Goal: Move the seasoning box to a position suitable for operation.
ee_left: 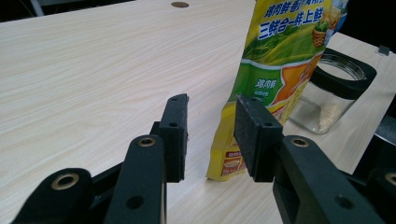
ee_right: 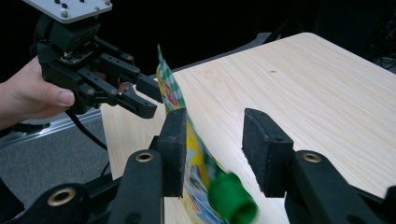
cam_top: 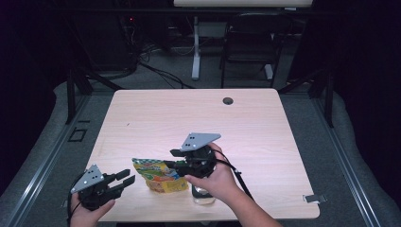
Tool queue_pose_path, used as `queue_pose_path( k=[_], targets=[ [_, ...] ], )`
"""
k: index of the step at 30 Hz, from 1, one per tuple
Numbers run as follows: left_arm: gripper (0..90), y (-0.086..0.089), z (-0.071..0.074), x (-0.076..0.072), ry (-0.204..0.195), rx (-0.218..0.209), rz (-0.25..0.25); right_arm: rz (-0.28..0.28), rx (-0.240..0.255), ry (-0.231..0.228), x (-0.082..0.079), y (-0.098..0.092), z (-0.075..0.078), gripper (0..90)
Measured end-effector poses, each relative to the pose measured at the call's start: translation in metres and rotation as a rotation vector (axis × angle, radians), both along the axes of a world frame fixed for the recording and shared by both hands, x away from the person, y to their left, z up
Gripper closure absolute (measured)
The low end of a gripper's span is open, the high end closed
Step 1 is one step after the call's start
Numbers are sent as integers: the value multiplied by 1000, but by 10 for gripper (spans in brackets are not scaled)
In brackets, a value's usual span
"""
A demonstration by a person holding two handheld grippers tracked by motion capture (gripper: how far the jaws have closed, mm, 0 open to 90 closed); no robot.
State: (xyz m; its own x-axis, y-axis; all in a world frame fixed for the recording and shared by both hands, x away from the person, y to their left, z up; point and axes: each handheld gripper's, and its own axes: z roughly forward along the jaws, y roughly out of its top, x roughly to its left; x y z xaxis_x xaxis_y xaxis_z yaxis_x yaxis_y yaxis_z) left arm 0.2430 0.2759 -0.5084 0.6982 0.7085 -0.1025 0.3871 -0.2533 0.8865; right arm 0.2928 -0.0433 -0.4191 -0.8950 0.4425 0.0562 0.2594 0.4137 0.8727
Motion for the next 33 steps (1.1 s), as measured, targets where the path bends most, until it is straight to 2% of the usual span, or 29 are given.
queue_pose_path(
  k=[11,15,18,22,28,33],
  targets=[
    [651,2,-2,1,3,8,2,59,-48,10,8,34,-3,646],
    [651,3,-2,2,2,6,1,68,-85,-4,9,40,-2,678],
    [652,3,-3,2,3,7,2,69,-88,-5,10,43,-1,687],
    [652,3,-2,1,2,11,4,83,-122,-15,10,47,3,688],
    [652,3,-3,2,3,10,3,113,-186,-15,10,57,6,691],
    [652,3,-3,2,4,11,7,137,-217,-10,12,66,6,692]
  ],
)
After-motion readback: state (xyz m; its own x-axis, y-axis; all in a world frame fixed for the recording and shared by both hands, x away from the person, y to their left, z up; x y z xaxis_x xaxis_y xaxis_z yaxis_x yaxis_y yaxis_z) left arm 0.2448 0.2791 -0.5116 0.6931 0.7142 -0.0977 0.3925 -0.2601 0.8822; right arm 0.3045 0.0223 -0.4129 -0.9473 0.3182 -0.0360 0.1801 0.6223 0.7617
